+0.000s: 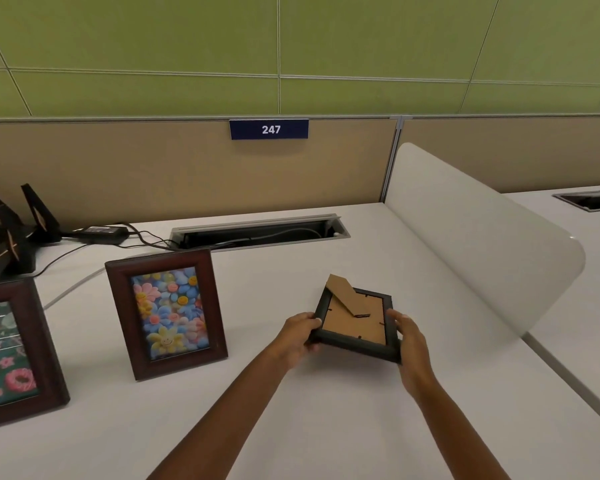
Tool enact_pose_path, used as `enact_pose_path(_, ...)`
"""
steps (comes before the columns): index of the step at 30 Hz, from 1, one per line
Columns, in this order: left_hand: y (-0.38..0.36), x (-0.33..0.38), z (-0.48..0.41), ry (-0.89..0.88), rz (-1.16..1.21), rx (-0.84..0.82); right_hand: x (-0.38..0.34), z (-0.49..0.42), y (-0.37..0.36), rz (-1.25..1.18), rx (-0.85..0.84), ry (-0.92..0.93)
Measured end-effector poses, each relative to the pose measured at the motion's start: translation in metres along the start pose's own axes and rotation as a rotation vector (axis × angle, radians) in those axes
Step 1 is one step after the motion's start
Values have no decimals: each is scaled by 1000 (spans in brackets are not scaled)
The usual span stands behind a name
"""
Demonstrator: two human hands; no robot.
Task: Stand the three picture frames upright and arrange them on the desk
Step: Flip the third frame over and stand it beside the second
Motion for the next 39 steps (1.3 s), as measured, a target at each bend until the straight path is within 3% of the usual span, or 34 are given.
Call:
enact_pose_path(5, -1, 24, 12, 65, 204, 0, -23, -10, 14, -172, -20, 41)
enact_pose_path(8, 3, 33, 19, 107, 314, 3, -37, -13, 15, -50, -61, 192)
enact_pose_path(12, 8, 45, 28, 117, 354, -27, -63, -2, 3, 276, -62, 580)
enact_pose_path(19, 15, 64, 44, 53, 329, -133, -88, 9, -12, 230, -50, 761)
enact_pose_path(28, 45, 35, 13, -141, -201, 69, -74, -3, -25, -31, -135, 507)
enact_pose_path(39, 26, 33, -6, -146, -51, -16, -51, -9, -47, -110, -283, 305)
Point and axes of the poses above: each hand's wrist, its own z-axis away from the middle knuckle, its own y-axis out of the back of the hand, x = y × z, the point moved 9 cm from there along -z, towards the middle knuckle, and after that the axes turned 10 degrees about x, right-handed, at the moved point
